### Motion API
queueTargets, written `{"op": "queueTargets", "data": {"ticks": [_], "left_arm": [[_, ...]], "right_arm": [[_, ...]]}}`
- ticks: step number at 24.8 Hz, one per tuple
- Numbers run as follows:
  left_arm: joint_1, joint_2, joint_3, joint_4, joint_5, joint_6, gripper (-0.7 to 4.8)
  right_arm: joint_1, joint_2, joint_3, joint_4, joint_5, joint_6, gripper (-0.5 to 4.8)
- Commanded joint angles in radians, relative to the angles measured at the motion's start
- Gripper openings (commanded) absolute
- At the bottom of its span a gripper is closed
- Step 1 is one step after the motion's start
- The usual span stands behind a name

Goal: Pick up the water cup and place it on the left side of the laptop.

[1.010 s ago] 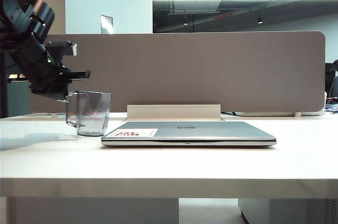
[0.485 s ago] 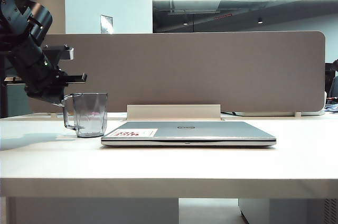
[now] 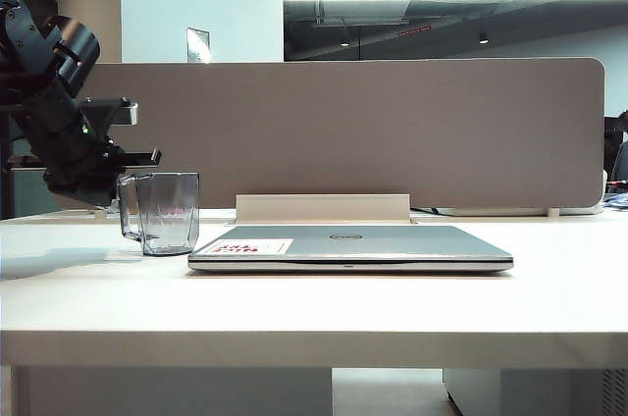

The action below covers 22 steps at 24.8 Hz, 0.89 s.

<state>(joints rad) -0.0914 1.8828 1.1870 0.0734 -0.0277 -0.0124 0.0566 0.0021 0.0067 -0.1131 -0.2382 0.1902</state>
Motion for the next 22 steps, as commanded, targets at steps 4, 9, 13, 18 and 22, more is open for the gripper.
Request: {"op": "queueTargets", "data": {"ticks": [4,9,13,18,22], "left_arm": [[-0.001,-0.013,0.002,-0.027,0.002,0.005,-0.04],[-0.001,-0.072,0.002,-0.109,0.002,0.038,-0.05],[-0.001,-0.127,0.002,-0.195,0.006,0.05,-0.05],[-0.001,-0.209,0.002,-0.3,0.058,0.071,-0.05],[-0.001,-0.312,0.002,-0.434,0.12,0.088,-0.05]], "right_arm": [[0.0,-0.001,-0.003,0.011,0.0,0.0,-0.01],[0.0,-0.001,-0.003,0.011,0.0,0.0,-0.01],[0.0,-0.001,-0.003,0.011,-0.005,0.001,-0.01],[0.0,-0.001,-0.003,0.01,-0.056,0.0,-0.01],[0.0,-0.001,-0.003,0.009,-0.056,0.0,-0.01]]}}
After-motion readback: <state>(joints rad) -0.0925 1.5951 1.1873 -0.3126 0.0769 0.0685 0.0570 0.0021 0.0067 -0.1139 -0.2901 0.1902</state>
